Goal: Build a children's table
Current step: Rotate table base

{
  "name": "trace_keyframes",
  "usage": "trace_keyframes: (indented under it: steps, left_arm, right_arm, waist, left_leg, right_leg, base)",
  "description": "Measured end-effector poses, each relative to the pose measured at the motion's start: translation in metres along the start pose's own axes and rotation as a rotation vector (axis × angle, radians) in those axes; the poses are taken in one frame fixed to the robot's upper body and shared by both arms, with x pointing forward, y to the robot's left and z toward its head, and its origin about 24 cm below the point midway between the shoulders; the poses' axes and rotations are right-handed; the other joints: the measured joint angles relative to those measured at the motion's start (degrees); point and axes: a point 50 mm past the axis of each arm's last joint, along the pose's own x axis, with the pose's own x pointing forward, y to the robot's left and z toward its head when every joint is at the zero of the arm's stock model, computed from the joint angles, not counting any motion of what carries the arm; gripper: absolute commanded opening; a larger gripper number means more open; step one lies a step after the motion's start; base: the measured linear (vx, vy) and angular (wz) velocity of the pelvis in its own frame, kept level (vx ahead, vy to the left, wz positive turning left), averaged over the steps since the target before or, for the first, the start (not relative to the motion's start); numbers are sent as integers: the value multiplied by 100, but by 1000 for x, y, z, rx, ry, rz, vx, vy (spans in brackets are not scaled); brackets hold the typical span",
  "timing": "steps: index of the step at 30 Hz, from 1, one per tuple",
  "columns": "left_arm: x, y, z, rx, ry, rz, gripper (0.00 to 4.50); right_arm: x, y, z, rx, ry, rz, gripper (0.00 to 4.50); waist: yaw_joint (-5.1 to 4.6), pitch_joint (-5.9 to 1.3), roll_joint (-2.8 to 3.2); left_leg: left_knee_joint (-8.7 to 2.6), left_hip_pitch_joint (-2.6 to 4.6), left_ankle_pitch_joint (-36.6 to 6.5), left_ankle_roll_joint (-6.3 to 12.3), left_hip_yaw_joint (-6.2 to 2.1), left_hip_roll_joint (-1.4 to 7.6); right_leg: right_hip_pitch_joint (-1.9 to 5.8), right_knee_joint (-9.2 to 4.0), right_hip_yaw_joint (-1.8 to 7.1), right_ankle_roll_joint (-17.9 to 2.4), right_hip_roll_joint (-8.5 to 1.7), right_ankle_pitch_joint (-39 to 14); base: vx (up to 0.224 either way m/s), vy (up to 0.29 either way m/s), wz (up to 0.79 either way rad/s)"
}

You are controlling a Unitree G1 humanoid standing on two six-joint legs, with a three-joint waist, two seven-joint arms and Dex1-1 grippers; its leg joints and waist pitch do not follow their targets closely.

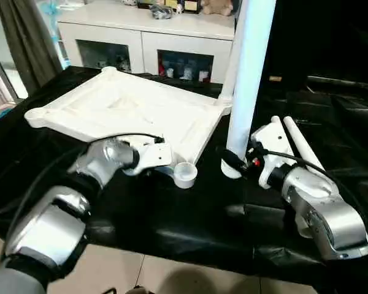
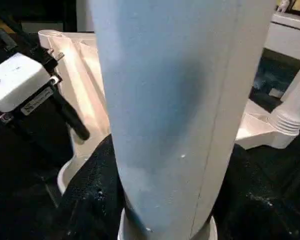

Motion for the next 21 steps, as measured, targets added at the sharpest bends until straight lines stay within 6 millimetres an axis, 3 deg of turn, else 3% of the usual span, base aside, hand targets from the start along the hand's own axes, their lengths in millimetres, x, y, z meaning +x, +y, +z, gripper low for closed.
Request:
trace_keyframes:
  steps: [7,13,21]
  left_arm:
    - [-11,0,7,32,2,-162,126]
    - [-16,-8,12,29,-15,-319,77]
    - [-16,-12,15,-17,-35,-329,27]
  right_arm:
    - [0,-1,-1,-17,5,-8,191]
    - [0,-3,-4,-16,14,-14,191]
    - [2,-2,-7,-9,22,-22,191]
  waist:
    - [2,-3,2]
    - [-18,-7,7]
    - [-32,-15,27]
  left_leg:
    - [-28,48,65,93,55,36]
    - [-65,41,55,96,77,59]
    - [-85,33,47,86,100,72]
  right_leg:
    - [0,6,-2,21,1,132]
    - [-31,1,-5,76,16,92]
    - [-61,4,2,64,24,74]
  base:
    - [36,-6,-3]
    - [87,-12,-4]
    - [17,-4,0]
